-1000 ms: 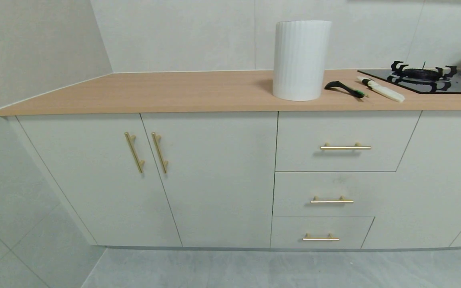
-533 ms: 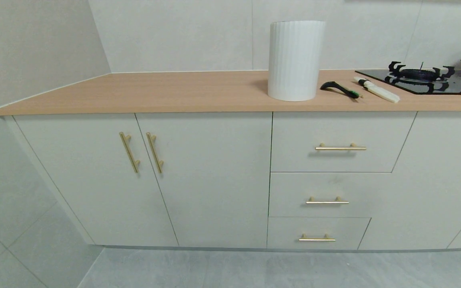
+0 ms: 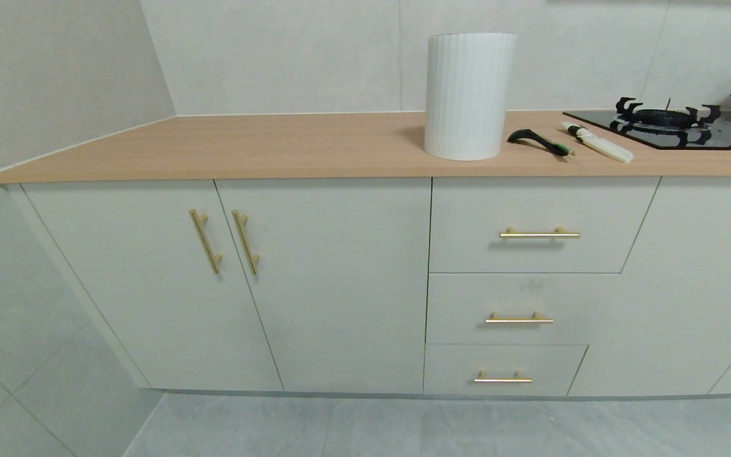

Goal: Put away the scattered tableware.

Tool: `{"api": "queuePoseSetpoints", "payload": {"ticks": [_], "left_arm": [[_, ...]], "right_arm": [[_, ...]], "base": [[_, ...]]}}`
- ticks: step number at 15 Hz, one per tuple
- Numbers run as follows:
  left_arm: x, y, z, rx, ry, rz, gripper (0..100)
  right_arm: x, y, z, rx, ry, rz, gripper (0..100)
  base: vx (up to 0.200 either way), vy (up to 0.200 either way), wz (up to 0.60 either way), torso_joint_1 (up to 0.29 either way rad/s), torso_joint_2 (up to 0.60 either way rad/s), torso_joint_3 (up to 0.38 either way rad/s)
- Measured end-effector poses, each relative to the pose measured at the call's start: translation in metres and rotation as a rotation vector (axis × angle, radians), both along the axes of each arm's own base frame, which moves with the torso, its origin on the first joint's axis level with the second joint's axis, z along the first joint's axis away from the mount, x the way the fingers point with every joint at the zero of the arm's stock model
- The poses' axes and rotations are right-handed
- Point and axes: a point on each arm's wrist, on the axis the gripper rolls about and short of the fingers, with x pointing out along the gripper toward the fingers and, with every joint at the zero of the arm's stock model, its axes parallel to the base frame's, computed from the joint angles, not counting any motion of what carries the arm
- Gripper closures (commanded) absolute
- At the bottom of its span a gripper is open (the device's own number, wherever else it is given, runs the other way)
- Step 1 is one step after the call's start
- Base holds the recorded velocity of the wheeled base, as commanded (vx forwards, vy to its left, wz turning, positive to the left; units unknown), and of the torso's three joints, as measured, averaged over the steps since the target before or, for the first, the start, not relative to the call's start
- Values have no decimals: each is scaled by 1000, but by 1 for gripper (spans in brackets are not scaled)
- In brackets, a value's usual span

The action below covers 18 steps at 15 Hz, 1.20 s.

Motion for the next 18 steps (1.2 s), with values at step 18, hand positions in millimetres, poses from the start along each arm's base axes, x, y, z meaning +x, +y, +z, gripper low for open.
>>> {"api": "queuePoseSetpoints", "payload": {"ticks": [18], "left_arm": [[0, 0, 0, 0, 0, 0, 0]], "right_arm": [[234, 43, 100, -15, 594, 323, 0]], "base": [[0, 0, 0, 0, 0, 0]]}}
